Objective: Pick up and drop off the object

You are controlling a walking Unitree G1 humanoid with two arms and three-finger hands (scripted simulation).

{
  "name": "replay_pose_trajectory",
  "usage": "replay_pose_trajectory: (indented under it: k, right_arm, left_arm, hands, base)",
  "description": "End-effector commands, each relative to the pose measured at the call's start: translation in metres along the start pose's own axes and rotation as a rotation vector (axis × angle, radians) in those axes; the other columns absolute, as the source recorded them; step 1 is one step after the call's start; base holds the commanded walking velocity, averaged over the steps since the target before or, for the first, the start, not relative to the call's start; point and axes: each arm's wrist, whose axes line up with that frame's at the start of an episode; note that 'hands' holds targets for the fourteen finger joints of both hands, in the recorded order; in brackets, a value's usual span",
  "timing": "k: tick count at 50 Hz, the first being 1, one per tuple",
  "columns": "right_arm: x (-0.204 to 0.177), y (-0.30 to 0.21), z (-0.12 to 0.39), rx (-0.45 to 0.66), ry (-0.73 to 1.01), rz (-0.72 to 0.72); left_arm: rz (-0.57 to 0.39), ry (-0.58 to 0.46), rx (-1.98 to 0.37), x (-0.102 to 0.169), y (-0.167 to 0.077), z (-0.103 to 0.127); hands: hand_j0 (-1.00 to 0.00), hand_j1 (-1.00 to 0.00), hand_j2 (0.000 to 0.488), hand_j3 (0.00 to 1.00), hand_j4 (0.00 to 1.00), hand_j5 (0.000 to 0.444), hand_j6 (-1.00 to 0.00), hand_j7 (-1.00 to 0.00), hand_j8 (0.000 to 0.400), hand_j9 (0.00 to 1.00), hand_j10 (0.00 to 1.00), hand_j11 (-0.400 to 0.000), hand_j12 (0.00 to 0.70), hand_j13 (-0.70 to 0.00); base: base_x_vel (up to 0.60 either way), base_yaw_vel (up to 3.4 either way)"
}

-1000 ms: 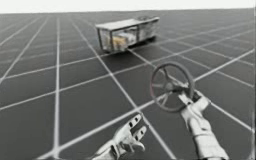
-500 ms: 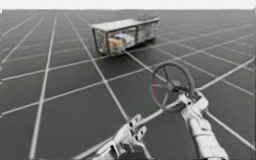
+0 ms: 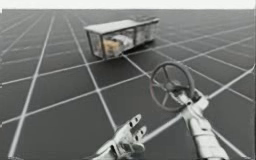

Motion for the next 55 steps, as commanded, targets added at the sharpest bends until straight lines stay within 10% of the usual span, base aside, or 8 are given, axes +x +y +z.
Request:
replay_pose_trajectory:
  k: [1, 55]
  right_arm:
    - [-0.0067, 0.009, 0.0113, 0.017, -0.041, 0.032]
    - [-0.0067, 0.009, 0.0113, 0.017, -0.041, 0.032]
  left_arm:
    - [-0.008, -0.01, -0.008, -0.0016, 0.0014, 0.0]
    - [-0.008, -0.01, -0.008, -0.0016, 0.0014, 0.0]
  hands:
    - [0.0, 0.0, 0.0, 1.0, 1.0, 0.0, 0.0, 0.0, 0.0, 1.0, 1.0, -0.4, 0.0, -0.7]
    - [0.0, 0.0, 0.0, 1.0, 1.0, 0.0, 0.0, 0.0, 0.0, 1.0, 1.0, -0.4, 0.0, -0.7]
  base:
    - [0.56, 0.07]
    - [0.56, 0.07]
